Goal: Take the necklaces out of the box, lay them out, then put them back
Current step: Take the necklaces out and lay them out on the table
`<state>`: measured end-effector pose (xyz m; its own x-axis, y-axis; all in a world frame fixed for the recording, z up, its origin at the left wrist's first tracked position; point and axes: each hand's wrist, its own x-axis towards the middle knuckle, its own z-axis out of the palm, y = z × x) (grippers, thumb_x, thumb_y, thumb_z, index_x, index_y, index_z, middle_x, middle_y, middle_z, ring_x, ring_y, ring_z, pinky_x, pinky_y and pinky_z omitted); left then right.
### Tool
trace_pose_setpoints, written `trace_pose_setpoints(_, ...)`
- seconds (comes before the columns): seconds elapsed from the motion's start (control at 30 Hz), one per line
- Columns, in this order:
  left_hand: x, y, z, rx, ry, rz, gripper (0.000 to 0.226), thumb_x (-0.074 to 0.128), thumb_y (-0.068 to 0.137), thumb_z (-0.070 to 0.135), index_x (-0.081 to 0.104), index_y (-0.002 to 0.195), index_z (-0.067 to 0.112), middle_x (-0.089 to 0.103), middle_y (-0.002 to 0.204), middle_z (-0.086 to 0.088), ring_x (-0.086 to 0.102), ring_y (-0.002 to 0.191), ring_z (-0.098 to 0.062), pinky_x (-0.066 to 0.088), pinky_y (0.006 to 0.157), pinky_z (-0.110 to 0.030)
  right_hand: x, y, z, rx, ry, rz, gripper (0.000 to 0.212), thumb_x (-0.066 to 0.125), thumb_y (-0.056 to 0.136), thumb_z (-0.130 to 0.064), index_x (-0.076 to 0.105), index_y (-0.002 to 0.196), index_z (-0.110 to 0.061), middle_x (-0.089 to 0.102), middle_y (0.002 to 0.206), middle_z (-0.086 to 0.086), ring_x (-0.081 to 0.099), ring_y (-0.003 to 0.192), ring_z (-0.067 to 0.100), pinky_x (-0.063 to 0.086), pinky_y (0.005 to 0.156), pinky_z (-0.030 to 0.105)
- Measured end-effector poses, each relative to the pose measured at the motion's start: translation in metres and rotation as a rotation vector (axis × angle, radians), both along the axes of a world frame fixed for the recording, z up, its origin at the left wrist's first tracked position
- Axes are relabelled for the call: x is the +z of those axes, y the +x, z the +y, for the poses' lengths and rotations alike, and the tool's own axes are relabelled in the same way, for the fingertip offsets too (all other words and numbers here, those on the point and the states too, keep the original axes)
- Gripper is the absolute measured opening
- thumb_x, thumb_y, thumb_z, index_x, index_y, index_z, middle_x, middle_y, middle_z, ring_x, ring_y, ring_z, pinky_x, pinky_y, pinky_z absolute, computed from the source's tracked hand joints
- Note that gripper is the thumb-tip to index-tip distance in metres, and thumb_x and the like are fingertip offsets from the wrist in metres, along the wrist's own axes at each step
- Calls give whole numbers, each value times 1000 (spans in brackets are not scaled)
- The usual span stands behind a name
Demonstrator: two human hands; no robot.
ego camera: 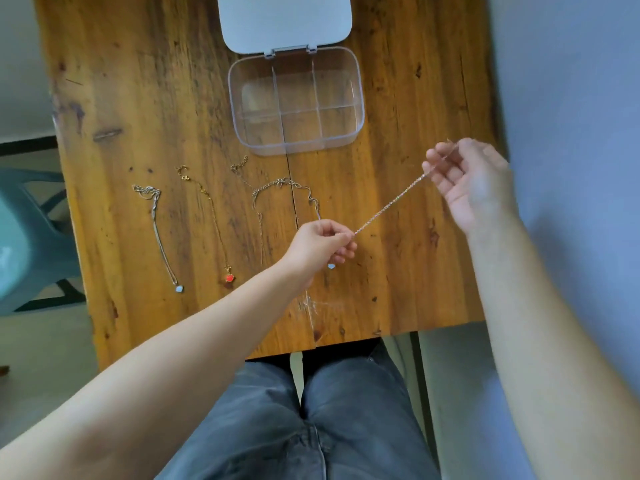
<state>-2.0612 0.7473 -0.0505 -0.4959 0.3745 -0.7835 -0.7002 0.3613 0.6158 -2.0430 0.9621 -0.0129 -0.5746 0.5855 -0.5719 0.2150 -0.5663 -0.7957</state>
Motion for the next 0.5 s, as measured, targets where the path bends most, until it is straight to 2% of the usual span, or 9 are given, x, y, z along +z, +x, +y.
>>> trace_pose_setpoints(0.13, 8, 44, 8, -7, -39, -87, 11, 53, 91, 8, 60, 83, 8, 71, 74, -5, 66, 60, -9, 55, 60, -21, -11, -42, -15, 399, 324, -169, 11, 52, 92, -13, 60, 85, -16, 70, 80, 5, 72, 70, 14, 57, 62, 25)
trace_pose_setpoints(0.23, 8, 67, 23, 67, -78, -185, 11, 50, 93, 11, 57, 85, 9, 72, 84, -7, 69, 67, -13, 57, 64, -25, -27, -54, -28, 622, 446, -245, 16, 53, 93, -12, 58, 79, -18, 69, 79, 5, 71, 69, 14, 57, 60, 25)
trace_pose_setpoints(0.37, 2, 74, 39, 386, -139, -407, 8, 54, 93, 10, 60, 87, 11, 71, 93, -9, 72, 78, -19, 59, 76, -33, -47, -55, -36, 720, 514, -273, 18, 53, 93, -10, 57, 77, -19, 67, 80, 4, 71, 77, 19, 58, 64, 25)
trace_pose_setpoints(0.43, 1, 72, 41, 538, -144, -478, 8, 54, 93, 9, 61, 90, 12, 71, 95, -10, 71, 80, -21, 59, 78, -36, -51, -55, -35, 714, 560, -285, 14, 54, 93, -9, 58, 82, -16, 67, 84, 5, 71, 79, 16, 58, 64, 22)
trace_pose_setpoints(0.5, 1, 73, 39, 599, -145, -503, 9, 53, 93, 11, 62, 95, 13, 70, 96, -9, 70, 83, -21, 58, 80, -36, -53, -54, -35, 708, 563, -291, 8, 53, 93, -9, 60, 90, -13, 68, 91, 8, 70, 79, 14, 57, 64, 21)
